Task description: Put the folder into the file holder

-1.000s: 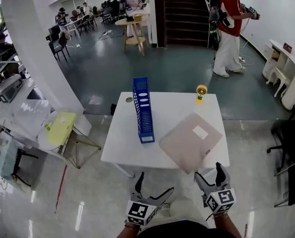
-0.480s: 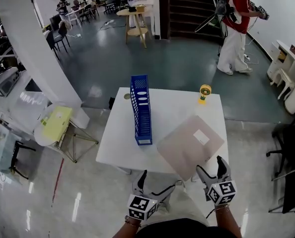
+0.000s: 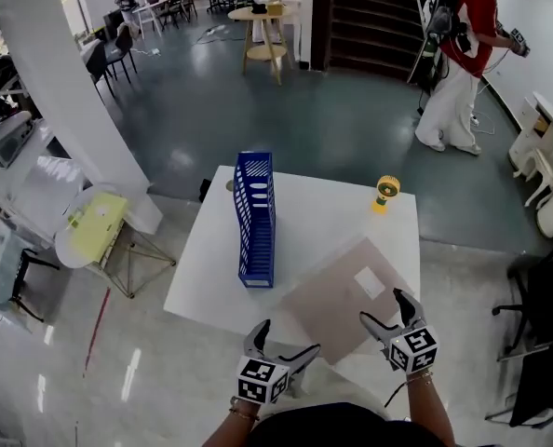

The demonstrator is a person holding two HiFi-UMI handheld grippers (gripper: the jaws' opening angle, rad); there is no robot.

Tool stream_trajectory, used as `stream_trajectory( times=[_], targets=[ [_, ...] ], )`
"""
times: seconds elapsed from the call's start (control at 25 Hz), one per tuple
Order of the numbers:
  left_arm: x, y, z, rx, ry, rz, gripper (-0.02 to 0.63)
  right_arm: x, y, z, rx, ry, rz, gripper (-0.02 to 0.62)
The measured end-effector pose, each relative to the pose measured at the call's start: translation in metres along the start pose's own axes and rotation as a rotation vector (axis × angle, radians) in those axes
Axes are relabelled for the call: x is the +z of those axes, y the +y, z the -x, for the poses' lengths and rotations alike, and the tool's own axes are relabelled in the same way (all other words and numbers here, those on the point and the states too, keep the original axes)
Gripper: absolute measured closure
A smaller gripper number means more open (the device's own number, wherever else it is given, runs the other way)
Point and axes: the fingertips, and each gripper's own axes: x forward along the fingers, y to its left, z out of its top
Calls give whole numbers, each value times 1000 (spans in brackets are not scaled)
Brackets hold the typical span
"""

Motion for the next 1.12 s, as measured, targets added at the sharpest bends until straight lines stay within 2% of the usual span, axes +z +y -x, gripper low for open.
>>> stream_trajectory(
  times=[0.12, 0.36, 0.56, 0.64, 0.8, 0.96, 1.12],
  targets=[
    [-3, 4, -18, 2, 29, 44, 48, -9, -14, -18, 67, 65, 24, 170],
    [-12, 5, -48, -18, 119, 144, 48, -21, -59, -43, 115, 140, -81, 170],
    [-25, 8, -68, -9, 182, 199, 48, -33, -98, -65, 160, 248, -38, 169],
    [-28, 6, -74, -10, 199, 211, 48, -35, -113, -74, 184, 275, -56, 170],
    [-38, -1, -82, -28, 266, 251, 48, -48, -132, -92, 262, 362, -106, 169],
    [-50, 0, -90, -3, 332, 265, 48, -69, -142, -107, 362, 472, -116, 170],
    [-53, 0, -100, 5, 346, 299, 48, -82, -153, -121, 443, 533, -189, 169]
  ],
)
